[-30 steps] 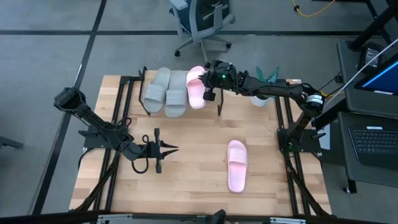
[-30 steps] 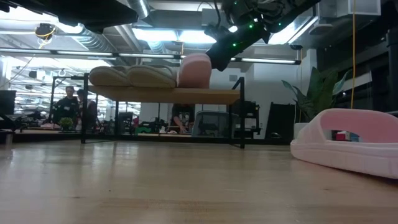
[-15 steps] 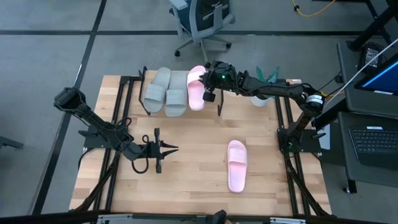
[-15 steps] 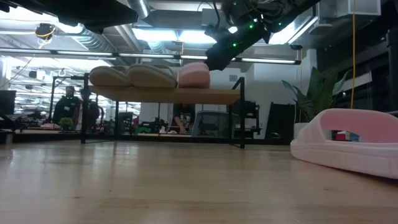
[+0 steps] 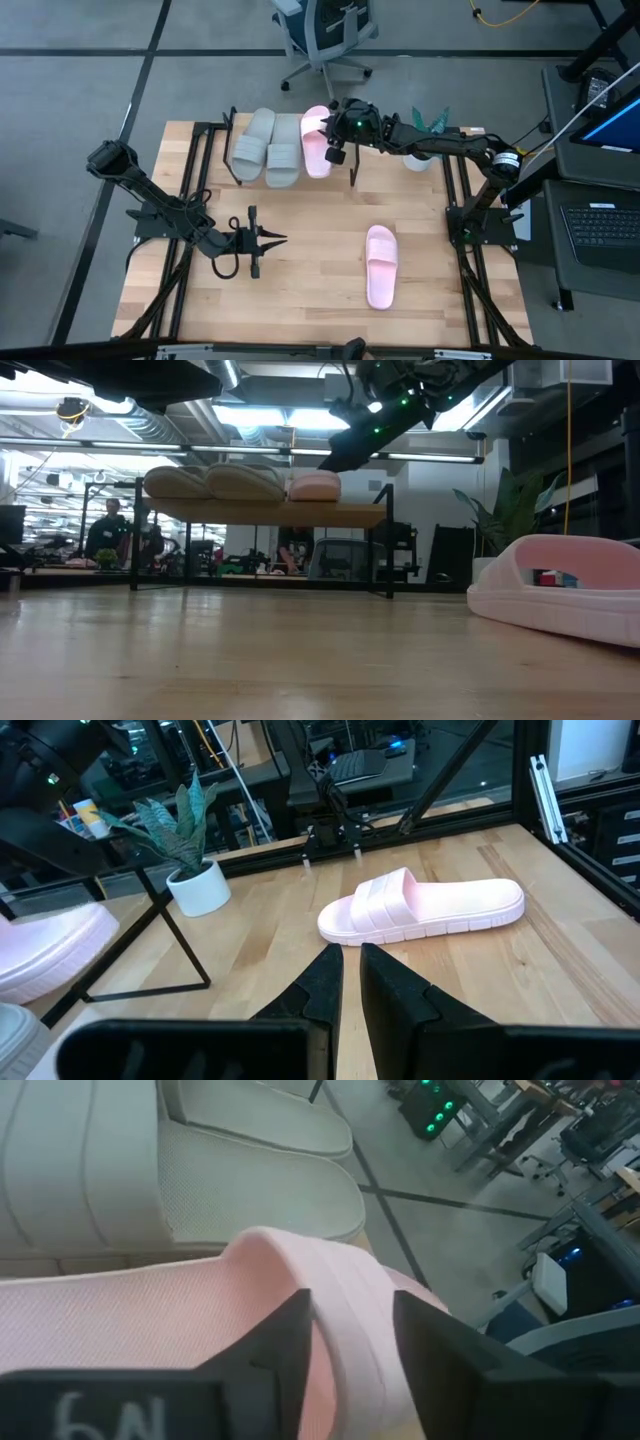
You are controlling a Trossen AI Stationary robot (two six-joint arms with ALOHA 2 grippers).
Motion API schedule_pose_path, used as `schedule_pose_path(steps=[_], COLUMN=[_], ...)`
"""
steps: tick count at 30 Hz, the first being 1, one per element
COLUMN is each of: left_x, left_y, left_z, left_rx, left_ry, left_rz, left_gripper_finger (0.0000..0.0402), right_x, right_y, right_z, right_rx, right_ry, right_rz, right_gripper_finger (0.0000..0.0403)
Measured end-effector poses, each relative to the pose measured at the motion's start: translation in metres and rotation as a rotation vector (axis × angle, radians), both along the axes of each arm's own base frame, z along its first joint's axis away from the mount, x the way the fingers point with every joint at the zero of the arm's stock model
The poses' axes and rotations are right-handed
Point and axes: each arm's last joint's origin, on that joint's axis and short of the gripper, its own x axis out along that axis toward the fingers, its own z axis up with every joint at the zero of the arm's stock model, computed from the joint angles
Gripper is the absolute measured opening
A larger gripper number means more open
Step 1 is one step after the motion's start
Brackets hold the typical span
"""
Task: Pick and place slides into the shelf
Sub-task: Put the left pink slipper on the shelf, then put the pink slipper on the shelf
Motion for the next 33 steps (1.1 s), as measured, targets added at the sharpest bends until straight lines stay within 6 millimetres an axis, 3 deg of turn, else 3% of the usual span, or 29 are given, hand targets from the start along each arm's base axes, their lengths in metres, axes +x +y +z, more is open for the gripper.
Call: schedule_pose_path(steps=[10, 17, 21, 25, 29, 33], left_x=[0.0, 0.0, 0.0, 0.0, 0.0, 0.0], left_y=[0.0, 0.0, 0.0, 0.0, 0.0, 0.0], left_z=[0.0, 0.0, 0.0, 0.0, 0.0, 0.0], left_rx=[-0.001, 0.0, 0.0, -0.001, -0.002, -0.01], left_ry=[0.0, 0.0, -0.001, -0.002, -0.004, -0.006], left_rz=[0.0, 0.0, -0.001, 0.0, 0.0, 0.001], left_gripper_finger=[0.0034, 0.0034, 0.0034, 0.0034, 0.0034, 0.0034], right_x=[-0.001, -0.02, -0.038, -0.053, -0.057, -0.057], right_y=[0.001, 0.015, 0.022, 0.028, 0.03, 0.03], right_z=[0.008, 0.06, 0.079, 0.082, 0.073, 0.058], right_rx=[-0.016, -0.03, 0.008, 0.057, 0.098, 0.122], right_ry=[-0.033, -0.122, -0.101, -0.037, 0.06, 0.118], right_rz=[0.001, 0.006, -0.005, -0.019, -0.022, -0.021], right_gripper_finger=[0.0209, 0.021, 0.0175, 0.0105, 0.0019, 0.0009])
